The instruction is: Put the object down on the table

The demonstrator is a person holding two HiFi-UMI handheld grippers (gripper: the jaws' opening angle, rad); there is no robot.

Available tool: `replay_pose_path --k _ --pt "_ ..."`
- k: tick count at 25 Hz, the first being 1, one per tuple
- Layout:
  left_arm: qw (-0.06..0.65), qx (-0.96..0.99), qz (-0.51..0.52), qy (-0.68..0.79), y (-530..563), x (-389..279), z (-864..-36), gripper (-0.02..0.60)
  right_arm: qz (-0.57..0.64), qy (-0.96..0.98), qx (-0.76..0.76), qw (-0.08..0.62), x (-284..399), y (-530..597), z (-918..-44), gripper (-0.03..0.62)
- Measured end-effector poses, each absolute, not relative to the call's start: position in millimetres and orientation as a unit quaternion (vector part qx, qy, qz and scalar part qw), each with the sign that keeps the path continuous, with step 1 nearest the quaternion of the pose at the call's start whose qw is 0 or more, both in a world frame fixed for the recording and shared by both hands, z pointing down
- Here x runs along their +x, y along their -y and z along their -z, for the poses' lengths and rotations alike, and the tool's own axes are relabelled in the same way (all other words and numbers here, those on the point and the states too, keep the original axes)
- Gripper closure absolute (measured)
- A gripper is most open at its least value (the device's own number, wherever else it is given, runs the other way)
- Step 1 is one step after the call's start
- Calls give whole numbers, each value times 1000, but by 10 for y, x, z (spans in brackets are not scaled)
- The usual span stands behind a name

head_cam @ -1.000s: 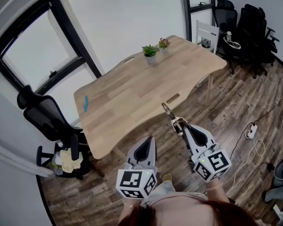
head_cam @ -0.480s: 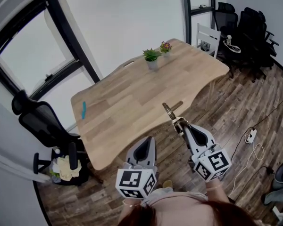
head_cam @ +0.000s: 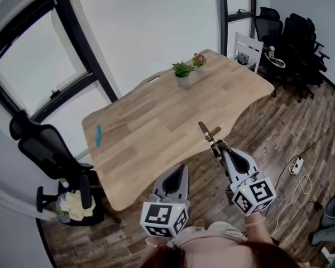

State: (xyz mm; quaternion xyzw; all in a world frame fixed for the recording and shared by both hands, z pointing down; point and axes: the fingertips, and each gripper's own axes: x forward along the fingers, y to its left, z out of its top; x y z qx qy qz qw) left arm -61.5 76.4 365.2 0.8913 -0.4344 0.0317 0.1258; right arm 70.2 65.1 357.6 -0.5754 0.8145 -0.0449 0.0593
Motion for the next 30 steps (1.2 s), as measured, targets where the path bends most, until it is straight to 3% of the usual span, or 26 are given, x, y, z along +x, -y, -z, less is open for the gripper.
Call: replay_pose_path --k 30 --pt "134 896 -39 421 135 -367 -3777 580 44 -821 -567 49 785 235 -3697 586"
